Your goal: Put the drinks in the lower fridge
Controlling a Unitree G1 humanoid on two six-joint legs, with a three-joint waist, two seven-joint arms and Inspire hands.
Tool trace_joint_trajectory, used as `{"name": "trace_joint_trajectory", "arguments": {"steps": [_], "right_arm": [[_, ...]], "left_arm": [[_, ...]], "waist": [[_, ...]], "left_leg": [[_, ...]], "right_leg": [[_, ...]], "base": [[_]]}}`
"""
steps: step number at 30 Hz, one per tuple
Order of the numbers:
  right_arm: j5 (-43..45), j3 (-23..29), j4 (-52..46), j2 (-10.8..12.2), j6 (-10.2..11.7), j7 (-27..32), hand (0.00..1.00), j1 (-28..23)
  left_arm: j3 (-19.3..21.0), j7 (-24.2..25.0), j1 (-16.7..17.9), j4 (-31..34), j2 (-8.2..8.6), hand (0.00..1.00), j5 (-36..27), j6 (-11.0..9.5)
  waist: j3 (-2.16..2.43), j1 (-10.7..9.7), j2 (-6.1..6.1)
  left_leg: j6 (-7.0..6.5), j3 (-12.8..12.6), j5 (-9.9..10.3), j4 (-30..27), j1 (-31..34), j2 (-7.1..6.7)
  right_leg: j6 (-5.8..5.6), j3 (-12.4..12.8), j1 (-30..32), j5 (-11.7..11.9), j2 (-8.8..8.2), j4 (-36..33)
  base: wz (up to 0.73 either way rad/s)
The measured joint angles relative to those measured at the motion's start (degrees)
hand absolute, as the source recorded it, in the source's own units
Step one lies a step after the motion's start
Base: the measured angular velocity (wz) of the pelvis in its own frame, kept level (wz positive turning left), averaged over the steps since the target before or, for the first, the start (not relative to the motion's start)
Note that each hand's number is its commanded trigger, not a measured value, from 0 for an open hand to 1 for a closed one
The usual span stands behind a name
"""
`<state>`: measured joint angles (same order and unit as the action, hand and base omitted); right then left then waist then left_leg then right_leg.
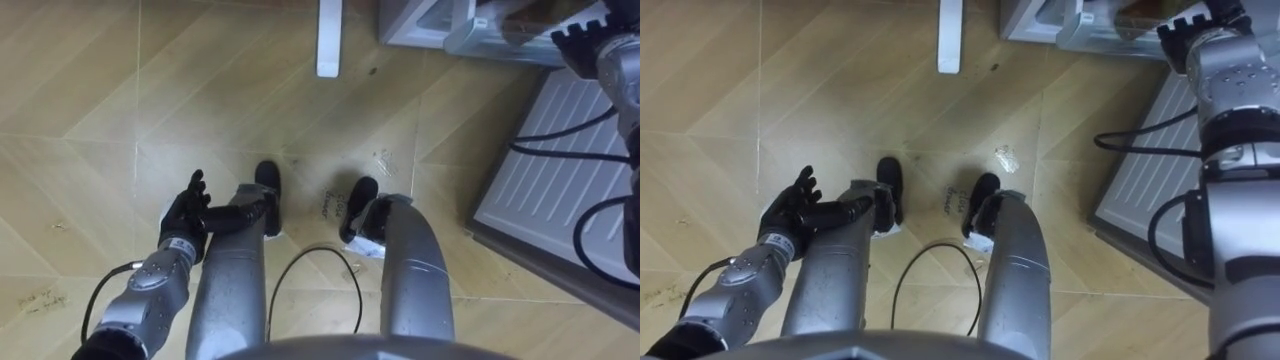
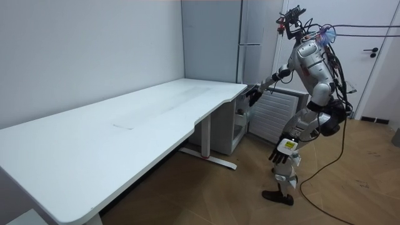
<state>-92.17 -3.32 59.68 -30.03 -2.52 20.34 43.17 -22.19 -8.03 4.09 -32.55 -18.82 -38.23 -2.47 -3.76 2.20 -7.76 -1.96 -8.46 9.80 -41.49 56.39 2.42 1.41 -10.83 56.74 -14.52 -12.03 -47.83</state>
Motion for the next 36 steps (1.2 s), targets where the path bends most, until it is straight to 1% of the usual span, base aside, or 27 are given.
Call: {"name": "trace_joint_trajectory", "arguments": {"steps": [9,12,14,17,19,23,25,28,32,33,36], "right_arm": [[0.00,0.00,0.65,0.00,0.01,-0.75,0.00,-0.01],[0.26,0.00,0.76,0.00,0.01,-1.70,0.00,-0.57],[0.44,-0.01,0.76,-0.04,0.50,-2.68,0.00,-1.08],[0.42,-0.03,0.75,-0.04,1.47,-4.34,0.00,-2.39],[0.64,-0.08,0.75,-0.03,1.68,-5.61,0.00,-4.19],[2.15,-0.62,0.75,-0.03,1.69,-7.17,0.00,-6.26],[2.68,-2.15,0.76,0.02,2.01,-9.13,0.00,-7.87],[2.98,-2.21,0.84,0.01,2.46,-11.49,0.00,-10.60],[3.02,-2.20,3.53,0.00,2.45,-13.09,0.00,-11.54],[2.89,-2.18,4.01,0.00,2.46,-13.67,0.00,-11.91],[3.28,-2.18,5.16,-0.02,2.55,-14.35,0.00,-12.77]], "left_arm": [[-0.23,0.07,0.01,0.05,0.01,0.00,0.00,0.18],[-0.69,-0.04,0.19,0.87,0.00,0.00,0.02,0.45],[-0.66,-0.05,0.63,2.16,-0.08,0.00,0.05,0.45],[-0.69,-0.03,0.68,2.26,-0.08,0.00,0.02,0.43],[-0.63,-0.01,1.14,2.19,-0.14,0.00,0.00,0.40],[-0.57,0.31,1.23,1.64,-0.26,0.00,0.00,0.22],[-0.60,0.66,0.76,-0.25,-0.28,0.00,0.15,0.15],[-0.57,1.56,-0.04,-2.24,-0.34,0.00,0.27,0.16],[-0.36,2.59,-0.36,-4.37,-0.47,0.00,0.26,0.49],[-0.35,2.63,-0.36,-5.13,-0.47,0.00,0.26,0.63],[-0.38,2.57,-0.40,-5.59,-0.42,0.00,0.27,1.17]], "waist": [[0.02,0.18,0.03],[0.04,0.53,0.07],[0.03,0.88,0.06],[0.04,1.21,0.03],[0.05,1.27,0.02],[0.06,1.28,-0.04],[0.06,1.23,-0.02],[0.07,1.22,-0.01],[0.09,1.57,0.08],[0.14,1.66,0.23],[0.23,2.38,1.23]], "left_leg": [[0.00,-0.02,-0.01,0.08,-0.32,-0.05],[0.00,-0.08,-0.01,0.11,-0.80,-0.04],[0.01,-0.08,-0.01,0.10,-0.94,-0.01],[0.01,-0.04,0.00,0.00,-1.34,0.06],[0.08,0.28,0.04,0.51,-2.67,-0.02],[0.09,0.46,0.04,1.93,-4.60,-0.04],[0.07,0.59,0.05,2.71,-6.05,0.06],[-0.10,0.62,0.21,3.25,-7.48,0.03],[-0.12,0.62,0.34,4.44,-9.59,0.06],[-0.13,0.66,0.34,4.82,-10.43,0.07],[-0.12,0.85,0.34,5.78,-12.19,0.15]], "right_leg": [[0.01,-0.01,-0.25,0.01,-0.04,-0.03],[0.01,0.06,-0.62,0.01,-0.02,0.00],[0.04,0.07,-0.72,0.02,0.03,0.00],[0.06,0.05,-1.25,0.06,0.15,0.20],[-0.20,0.04,-2.85,0.09,0.48,1.02],[-0.75,0.00,-5.18,0.29,0.97,2.79],[-0.97,-0.28,-7.02,0.78,1.26,4.29],[-1.35,-0.42,-8.77,1.02,1.42,5.49],[-1.70,-0.39,-11.07,1.35,1.83,7.31],[-1.79,-0.51,-12.00,1.41,1.92,7.87],[-1.97,-0.84,-14.12,1.82,2.26,9.51]], "base": [[0.00],[0.00],[0.00],[0.01],[0.02],[-0.01],[-0.05],[-0.01],[-0.04],[0.00],[0.00]]}}
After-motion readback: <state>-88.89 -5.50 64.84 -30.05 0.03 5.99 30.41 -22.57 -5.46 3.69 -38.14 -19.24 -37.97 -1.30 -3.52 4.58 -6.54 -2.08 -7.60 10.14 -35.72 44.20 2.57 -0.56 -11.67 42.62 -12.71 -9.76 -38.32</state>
